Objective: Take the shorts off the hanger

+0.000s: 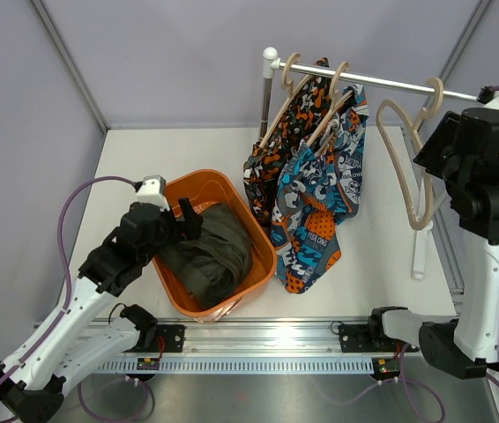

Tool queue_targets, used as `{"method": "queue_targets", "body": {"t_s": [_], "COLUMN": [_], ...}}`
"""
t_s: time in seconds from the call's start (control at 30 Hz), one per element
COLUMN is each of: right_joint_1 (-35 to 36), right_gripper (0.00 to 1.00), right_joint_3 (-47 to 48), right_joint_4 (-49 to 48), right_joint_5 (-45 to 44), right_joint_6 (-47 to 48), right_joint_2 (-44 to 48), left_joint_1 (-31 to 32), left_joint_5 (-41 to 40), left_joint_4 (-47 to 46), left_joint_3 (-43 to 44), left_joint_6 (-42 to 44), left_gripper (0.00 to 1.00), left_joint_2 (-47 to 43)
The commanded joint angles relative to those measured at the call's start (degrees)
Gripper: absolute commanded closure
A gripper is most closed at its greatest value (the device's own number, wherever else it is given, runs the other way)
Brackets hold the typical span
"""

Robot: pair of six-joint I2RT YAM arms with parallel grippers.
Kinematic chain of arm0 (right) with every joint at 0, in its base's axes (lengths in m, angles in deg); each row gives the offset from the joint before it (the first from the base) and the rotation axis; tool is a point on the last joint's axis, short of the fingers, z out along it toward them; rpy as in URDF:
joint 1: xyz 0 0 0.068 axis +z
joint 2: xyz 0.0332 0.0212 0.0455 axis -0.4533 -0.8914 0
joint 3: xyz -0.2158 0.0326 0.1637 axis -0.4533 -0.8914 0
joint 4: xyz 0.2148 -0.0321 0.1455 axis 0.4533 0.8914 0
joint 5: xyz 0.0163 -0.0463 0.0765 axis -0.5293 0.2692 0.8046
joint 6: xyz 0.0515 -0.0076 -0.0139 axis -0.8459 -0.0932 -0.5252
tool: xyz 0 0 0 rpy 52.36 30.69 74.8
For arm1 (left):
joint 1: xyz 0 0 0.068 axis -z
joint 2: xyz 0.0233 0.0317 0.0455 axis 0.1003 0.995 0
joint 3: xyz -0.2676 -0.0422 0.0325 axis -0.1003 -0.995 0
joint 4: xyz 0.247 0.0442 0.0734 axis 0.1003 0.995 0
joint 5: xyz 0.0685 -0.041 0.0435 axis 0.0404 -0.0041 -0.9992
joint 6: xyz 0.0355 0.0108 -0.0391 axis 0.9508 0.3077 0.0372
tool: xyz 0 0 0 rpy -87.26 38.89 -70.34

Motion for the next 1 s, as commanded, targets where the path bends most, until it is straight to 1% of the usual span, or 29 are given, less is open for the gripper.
{"method": "queue_targets", "body": {"t_s": [0.0, 0.1, 0.13, 0.23, 0.27, 0.33, 0.37, 0.5, 0.63, 0.7, 0.9, 0.97], "right_joint_1": [0.76, 4.35, 8.02, 14.54, 16.91, 18.68, 20.00, 22.81, 26.15, 27.04, 27.74, 27.66], "right_gripper": [0.47, 0.47, 0.47, 0.46, 0.45, 0.45, 0.43, 0.43, 0.43, 0.40, 0.37, 0.36], "right_joint_3": [2.46, 2.46, 3.68, 6.58, 8.33, 9.84, 9.85, 9.49, 8.45, 7.74, 5.81, 4.05], "right_joint_4": [2.08, 0.76, 0.84, 2.42, 2.60, 1.99, 0.07, -4.86, -10.83, -15.23, -23.05, -25.68], "right_joint_5": [5.07, 6.13, 3.87, -3.07, -3.71, -4.50, -4.59, -4.76, -7.75, -8.81, -11.79, -14.16], "right_joint_6": [-1.05, -1.93, -2.36, -3.33, -3.68, -4.65, -4.91, -7.11, -9.22, -9.92, -8.96, -8.87], "right_joint_2": [2.53, 2.20, 1.41, -3.07, -4.21, -6.51, -7.03, -11.33, -15.56, -17.66, -21.71, -21.98], "left_joint_1": [-0.27, -0.27, -0.27, -0.27, -0.19, -0.27, -0.27, -0.19, -0.27, -0.19, -0.19, -0.19], "left_joint_5": [0.92, 0.66, 0.57, -0.05, -0.40, -1.54, -2.24, -2.60, -2.07, -2.07, -2.34, -2.25], "left_joint_4": [-0.48, 0.75, 1.19, 3.13, 3.65, 5.06, 5.68, 5.86, 6.12, 6.47, 6.56, 6.56], "left_joint_3": [0.63, 1.42, 1.69, 3.00, 3.36, 3.53, 3.19, 1.61, 0.81, 0.29, -1.04, -1.12], "left_joint_6": [1.57, 2.36, 2.89, 4.38, 4.82, 6.22, 6.76, 8.69, 8.69, 8.78, 8.78, 8.78], "left_gripper": [0.01, 0.01, 0.01, 0.01, 0.01, 0.01, 0.01, 0.01, 0.01, 0.01, 0.01, 0.01], "left_joint_2": [-1.30, -1.66, -1.74, -2.18, -2.36, -2.80, -3.50, -5.52, -7.10, -8.24, -10.45, -10.36]}}
